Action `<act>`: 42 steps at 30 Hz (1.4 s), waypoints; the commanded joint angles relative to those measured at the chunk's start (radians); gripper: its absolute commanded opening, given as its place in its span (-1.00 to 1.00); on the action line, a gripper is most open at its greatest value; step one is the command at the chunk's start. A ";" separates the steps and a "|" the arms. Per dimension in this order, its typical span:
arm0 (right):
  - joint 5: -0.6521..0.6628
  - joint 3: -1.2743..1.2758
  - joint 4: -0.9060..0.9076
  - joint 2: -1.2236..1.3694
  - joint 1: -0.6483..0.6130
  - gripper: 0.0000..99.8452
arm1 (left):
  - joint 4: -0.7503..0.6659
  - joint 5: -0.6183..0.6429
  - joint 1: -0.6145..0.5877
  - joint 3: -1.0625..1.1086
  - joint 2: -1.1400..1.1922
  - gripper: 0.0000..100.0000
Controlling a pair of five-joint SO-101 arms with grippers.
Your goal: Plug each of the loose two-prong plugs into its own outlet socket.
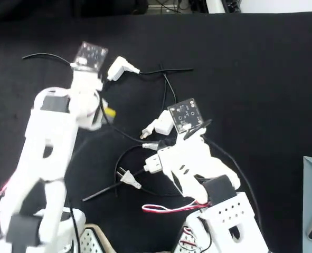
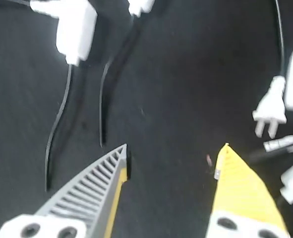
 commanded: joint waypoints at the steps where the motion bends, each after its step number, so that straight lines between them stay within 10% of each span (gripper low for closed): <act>1: -0.043 -0.028 -0.048 0.012 0.015 -0.82 | 0.003 0.023 0.012 0.163 -0.253 -0.44; 21: -0.373 -0.727 0.060 1.013 -0.025 -0.77 | -0.402 0.152 -0.363 0.776 -0.559 -0.44; 42: -0.598 -1.248 0.204 1.644 -0.046 -0.77 | -0.407 0.150 -0.380 0.792 -0.559 -0.44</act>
